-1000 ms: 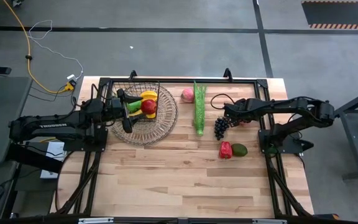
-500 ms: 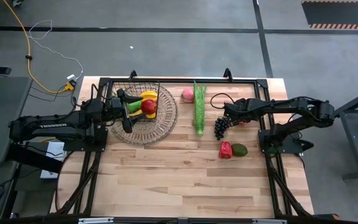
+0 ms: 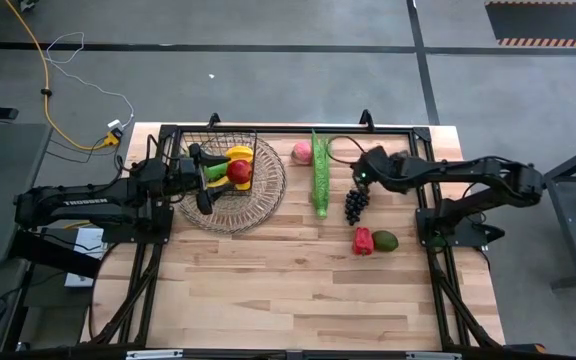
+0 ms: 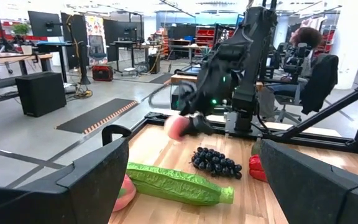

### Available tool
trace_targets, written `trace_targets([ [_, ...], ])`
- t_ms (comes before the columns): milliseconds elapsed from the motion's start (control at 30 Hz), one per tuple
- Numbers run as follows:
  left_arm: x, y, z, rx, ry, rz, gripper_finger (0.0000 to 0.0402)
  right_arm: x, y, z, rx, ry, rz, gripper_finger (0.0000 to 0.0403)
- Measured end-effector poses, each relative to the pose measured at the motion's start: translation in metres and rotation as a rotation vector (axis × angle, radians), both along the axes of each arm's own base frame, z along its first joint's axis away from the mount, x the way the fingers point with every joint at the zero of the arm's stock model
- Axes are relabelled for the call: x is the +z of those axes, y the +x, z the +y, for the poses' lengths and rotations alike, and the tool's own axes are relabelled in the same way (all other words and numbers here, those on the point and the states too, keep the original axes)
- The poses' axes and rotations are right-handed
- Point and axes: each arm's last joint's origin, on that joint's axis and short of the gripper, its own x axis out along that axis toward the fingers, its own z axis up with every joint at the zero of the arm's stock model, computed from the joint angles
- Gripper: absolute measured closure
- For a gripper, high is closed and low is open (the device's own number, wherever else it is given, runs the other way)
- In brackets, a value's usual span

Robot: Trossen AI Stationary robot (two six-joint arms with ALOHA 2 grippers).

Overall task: Build produce basket
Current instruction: Put the bottom pink peach into the black wire basket

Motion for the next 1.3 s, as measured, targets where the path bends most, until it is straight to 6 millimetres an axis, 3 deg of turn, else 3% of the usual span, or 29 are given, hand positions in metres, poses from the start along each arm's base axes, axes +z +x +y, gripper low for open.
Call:
trace_targets([
  [133,0.0,0.0,0.0,-0.005,-0.001,0.0,0.0051,0.013,0.021,-0.005,0.11,-0.18,-0.14,0.008],
  [300,-0.001,0.001,0.0,-0.015,-0.004,0.003,0.0051,0.019,0.047,0.007,0.493,-0.279,-0.451,0.008],
  [500,-0.003,0.004,0.001,-0.015,-0.008,0.025,0.0051,0.032,0.051,0.026,0.901,-0.358,-0.839,0.008],
  [900,-0.01,0.017,0.005,-0.013,-0.008,0.056,0.0051,0.033,0.052,0.031,1.023,-0.286,-0.917,0.008],
  [1300,-0.022,0.069,0.01,-0.071,0.003,0.209,0.005,0.03,0.064,0.034,1.114,-0.23,-0.963,0.008],
])
